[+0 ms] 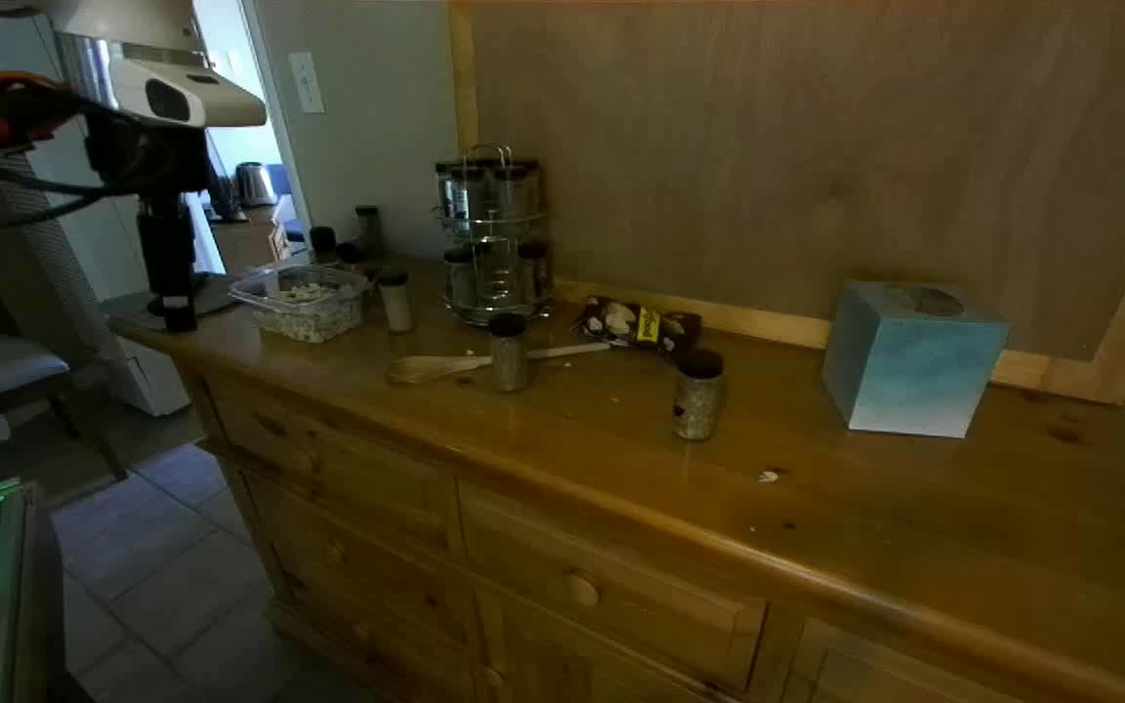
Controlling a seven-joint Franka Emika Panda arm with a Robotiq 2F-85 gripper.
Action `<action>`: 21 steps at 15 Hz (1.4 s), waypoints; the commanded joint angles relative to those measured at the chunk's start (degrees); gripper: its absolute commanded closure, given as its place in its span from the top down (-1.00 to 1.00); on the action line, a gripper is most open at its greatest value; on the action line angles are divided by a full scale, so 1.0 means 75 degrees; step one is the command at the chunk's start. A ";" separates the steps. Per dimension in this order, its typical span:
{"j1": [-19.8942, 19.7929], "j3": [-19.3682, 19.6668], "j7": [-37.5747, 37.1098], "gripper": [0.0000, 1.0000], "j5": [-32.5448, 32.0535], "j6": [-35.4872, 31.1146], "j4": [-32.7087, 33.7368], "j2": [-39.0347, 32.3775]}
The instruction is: Put one jar on the silver stand.
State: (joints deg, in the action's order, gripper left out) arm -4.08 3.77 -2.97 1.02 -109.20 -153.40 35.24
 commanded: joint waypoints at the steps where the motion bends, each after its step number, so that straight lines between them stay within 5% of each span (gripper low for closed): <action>1: -0.0040 -0.0036 0.0021 1.00 0.0020 0.0012 0.0009 -0.0003; 11: -0.0040 -0.0036 0.0021 1.00 0.0020 0.0012 0.0009 -0.0003; 17: -0.0099 -0.0164 -0.1111 1.00 0.0567 -0.2533 -0.0012 -0.0980; 21: -0.0593 -0.0628 -0.2285 1.00 -0.0138 -0.4857 -0.0296 -0.1633</action>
State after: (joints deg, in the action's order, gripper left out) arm -4.98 2.24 -13.82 3.10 -135.98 -154.60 26.80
